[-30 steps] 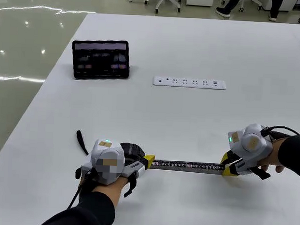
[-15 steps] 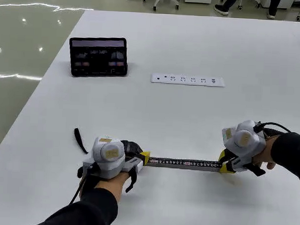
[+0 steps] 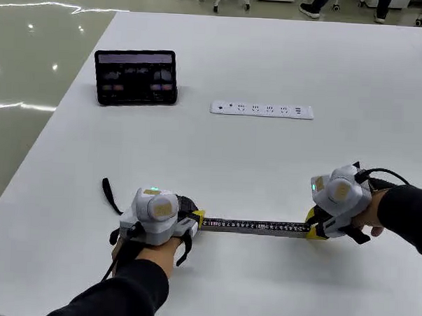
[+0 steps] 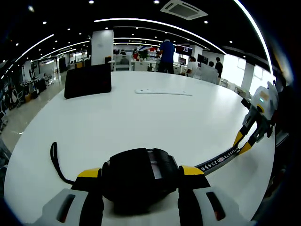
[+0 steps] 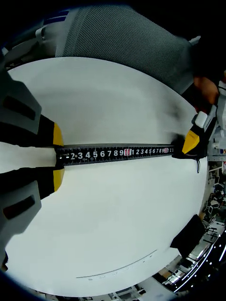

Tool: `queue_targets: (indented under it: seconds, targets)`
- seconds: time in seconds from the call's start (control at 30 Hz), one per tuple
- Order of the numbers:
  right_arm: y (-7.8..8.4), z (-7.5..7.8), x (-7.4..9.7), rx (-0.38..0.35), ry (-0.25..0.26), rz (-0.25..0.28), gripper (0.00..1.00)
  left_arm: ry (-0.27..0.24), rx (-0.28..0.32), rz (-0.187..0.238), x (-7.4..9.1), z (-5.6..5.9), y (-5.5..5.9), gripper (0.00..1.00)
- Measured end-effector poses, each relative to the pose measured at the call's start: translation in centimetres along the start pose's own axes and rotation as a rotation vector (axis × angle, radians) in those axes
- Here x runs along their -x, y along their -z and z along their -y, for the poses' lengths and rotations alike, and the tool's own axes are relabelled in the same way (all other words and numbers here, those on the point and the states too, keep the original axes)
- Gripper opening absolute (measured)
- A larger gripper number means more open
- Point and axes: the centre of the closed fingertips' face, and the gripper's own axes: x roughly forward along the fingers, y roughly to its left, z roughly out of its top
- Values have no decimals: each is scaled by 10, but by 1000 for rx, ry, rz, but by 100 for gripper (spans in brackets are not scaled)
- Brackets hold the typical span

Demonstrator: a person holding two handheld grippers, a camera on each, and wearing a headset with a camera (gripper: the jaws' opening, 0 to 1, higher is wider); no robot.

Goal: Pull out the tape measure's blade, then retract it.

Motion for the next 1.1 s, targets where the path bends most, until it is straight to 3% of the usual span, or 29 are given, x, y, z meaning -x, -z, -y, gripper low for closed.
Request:
queue_targets:
  seconds: [1.1]
  targets:
    - [-9,-2,-2,-52,19,15,11,40,17,-29,0,0,1,58]
